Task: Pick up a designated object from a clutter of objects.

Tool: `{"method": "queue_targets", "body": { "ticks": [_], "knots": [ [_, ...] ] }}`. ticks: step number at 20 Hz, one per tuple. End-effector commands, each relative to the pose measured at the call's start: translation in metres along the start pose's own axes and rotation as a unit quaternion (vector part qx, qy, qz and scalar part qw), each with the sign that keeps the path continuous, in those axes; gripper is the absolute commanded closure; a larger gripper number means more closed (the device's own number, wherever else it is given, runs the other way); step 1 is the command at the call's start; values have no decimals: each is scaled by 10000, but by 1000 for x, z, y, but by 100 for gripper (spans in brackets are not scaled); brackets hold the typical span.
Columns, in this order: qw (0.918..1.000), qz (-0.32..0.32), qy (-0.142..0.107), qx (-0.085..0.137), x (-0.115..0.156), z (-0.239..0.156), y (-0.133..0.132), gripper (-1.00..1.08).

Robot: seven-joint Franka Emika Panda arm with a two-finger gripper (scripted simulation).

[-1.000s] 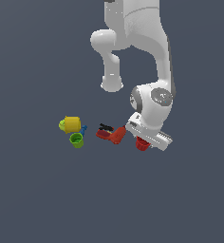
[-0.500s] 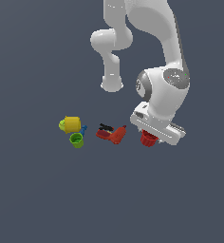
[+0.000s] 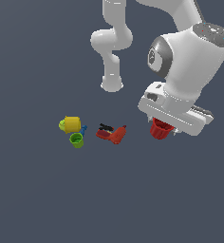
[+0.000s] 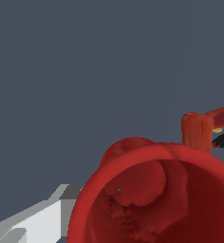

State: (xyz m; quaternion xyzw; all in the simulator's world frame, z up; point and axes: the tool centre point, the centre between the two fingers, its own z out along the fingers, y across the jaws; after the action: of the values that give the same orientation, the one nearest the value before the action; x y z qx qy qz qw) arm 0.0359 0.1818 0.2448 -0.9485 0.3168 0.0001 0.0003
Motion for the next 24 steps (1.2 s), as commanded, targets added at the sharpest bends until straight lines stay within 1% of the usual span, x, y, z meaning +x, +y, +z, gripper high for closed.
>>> {"method": "queue_targets", "body": {
  "ticks": [1, 7, 13, 18, 24],
  "knots": [
    [10000, 0, 3, 4, 2, -26, -6, 108],
    [10000, 0, 3, 4, 7, -84, -21, 108],
    [10000, 2, 2, 1, 12, -131, -34, 108],
    [10000, 5, 1, -1, 16, -158, -43, 108],
    [10000, 5, 1, -1, 18, -177, -49, 108]
  ]
}}
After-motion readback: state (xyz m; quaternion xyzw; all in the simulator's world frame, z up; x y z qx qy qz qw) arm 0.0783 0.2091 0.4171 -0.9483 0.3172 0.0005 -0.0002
